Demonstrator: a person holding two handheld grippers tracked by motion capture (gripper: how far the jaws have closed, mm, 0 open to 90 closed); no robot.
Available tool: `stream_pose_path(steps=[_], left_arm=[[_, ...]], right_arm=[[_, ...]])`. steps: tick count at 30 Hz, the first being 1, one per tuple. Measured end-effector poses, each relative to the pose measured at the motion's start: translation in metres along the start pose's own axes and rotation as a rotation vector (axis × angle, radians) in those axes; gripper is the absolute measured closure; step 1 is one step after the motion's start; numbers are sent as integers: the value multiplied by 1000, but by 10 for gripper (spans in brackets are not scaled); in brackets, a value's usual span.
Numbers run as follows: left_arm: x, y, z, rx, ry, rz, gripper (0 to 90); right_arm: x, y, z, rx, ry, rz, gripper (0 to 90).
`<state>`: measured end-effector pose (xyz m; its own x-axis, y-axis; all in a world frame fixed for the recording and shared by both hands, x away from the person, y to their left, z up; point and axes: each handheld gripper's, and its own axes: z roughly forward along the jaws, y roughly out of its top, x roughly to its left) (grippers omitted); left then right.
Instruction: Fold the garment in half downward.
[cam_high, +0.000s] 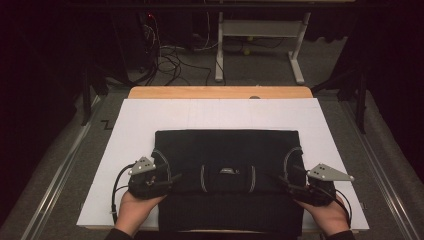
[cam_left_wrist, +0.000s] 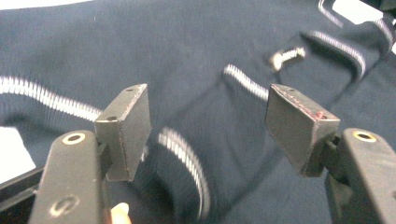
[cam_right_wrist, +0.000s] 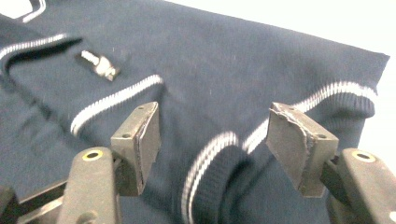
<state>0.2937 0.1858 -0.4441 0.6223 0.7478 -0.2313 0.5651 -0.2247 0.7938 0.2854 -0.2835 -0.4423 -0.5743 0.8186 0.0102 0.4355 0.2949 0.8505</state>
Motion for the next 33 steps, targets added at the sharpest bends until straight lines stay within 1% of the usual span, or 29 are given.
stream_pose_path(steps=[1,3,4,6,7,10,11,12,13,16,17,19,20,23,26,28,29,32,33], left_arm=[[0,4,3,-1,-1,0,288],[0,9,11,-8,-15,-18,297],[-1,10,17,2,-11,-19,299],[-2,13,27,38,-7,-14,300],[-2,13,31,60,-5,-10,300],[-3,14,40,102,17,1,300],[-3,14,42,117,26,5,300],[-3,14,44,135,31,8,312],[-2,13,46,152,31,9,315],[-1,10,51,189,36,10,315],[-1,9,53,205,40,14,315],[-1,7,56,231,35,16,315],[-1,6,57,233,39,23,315],[-2,6,57,237,35,28,316],[-4,4,57,237,50,50,371],[-5,3,57,233,53,67,424],[-6,3,57,227,49,75,443],[-8,1,57,224,47,108,521],[-9,1,57,224,46,115,553]], right_arm=[[0,4,3,0,2,-2,355],[-1,10,10,2,8,-3,355],[-1,13,14,3,13,6,355],[0,17,22,10,22,1,354],[2,19,26,15,22,-6,355],[6,24,36,35,12,-24,362],[8,24,38,40,5,-29,371],[8,25,40,49,10,-34,408],[9,25,42,60,27,-37,418],[13,23,47,97,27,-63,458],[13,21,49,110,33,-71,475],[14,18,51,136,46,-81,489],[15,17,53,151,48,-84,496],[17,14,57,187,65,-94,512],[16,9,62,229,86,-86,520],[15,7,62,226,96,-74,562],[15,7,62,226,97,-73,598],[17,7,61,224,102,-75,692],[17,7,61,223,103,-86,733]])
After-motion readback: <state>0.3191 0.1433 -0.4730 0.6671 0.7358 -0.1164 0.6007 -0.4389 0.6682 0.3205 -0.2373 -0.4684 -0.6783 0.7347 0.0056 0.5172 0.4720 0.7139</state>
